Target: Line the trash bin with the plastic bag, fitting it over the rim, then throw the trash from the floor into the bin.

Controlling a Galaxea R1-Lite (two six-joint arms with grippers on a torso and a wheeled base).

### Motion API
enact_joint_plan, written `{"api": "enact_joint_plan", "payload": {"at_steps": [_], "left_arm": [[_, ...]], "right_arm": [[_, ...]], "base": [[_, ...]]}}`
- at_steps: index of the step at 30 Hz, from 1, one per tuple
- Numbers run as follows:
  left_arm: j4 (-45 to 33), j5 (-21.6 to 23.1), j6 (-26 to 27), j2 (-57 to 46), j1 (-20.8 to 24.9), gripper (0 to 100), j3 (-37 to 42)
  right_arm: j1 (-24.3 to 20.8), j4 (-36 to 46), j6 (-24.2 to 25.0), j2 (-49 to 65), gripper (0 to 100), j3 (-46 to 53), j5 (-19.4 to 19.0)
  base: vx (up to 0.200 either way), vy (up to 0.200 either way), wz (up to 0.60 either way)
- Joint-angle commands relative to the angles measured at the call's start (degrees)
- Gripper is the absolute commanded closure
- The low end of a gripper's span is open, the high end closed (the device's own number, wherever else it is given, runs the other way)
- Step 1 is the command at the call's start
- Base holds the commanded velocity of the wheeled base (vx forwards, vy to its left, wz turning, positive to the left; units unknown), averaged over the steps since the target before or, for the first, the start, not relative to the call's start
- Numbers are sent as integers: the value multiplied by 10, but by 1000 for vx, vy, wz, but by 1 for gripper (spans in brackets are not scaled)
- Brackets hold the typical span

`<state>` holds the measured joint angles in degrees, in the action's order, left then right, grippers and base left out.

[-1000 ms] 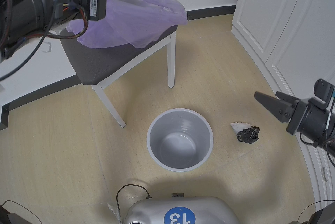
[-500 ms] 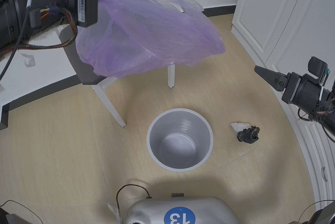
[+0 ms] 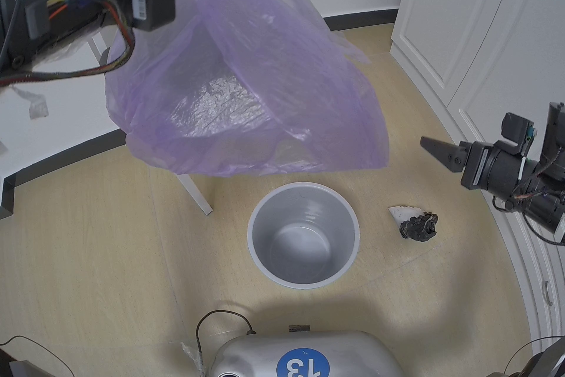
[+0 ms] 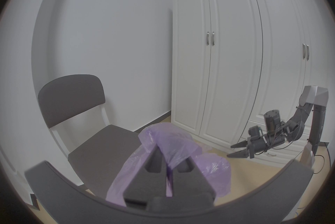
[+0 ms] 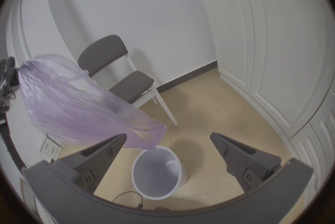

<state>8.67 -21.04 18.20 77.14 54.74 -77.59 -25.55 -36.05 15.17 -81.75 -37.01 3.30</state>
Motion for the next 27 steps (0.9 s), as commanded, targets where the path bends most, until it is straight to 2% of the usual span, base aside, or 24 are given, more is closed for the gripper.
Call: {"api": "enact_joint_plan", "payload": {"at_steps": [1,7,21,27], "left_arm": [[2,-1,3,-1,16,100,-2],[17,-1,5,-9,18,100,9],[50,7,23,-45,27,100,46],[50,16,24,-51,26,100,59]], "right_arm": [[-28,-3,0,-18,0,12,1],[-72,-5,0,-48,0,12,11],[-71,-62,1,-123,0,-18,16],[-33,-79,1,-113,0,-45,1]], "base": [[0,0,0],[0,0,0],[0,0,0],[0,0,0]]}}
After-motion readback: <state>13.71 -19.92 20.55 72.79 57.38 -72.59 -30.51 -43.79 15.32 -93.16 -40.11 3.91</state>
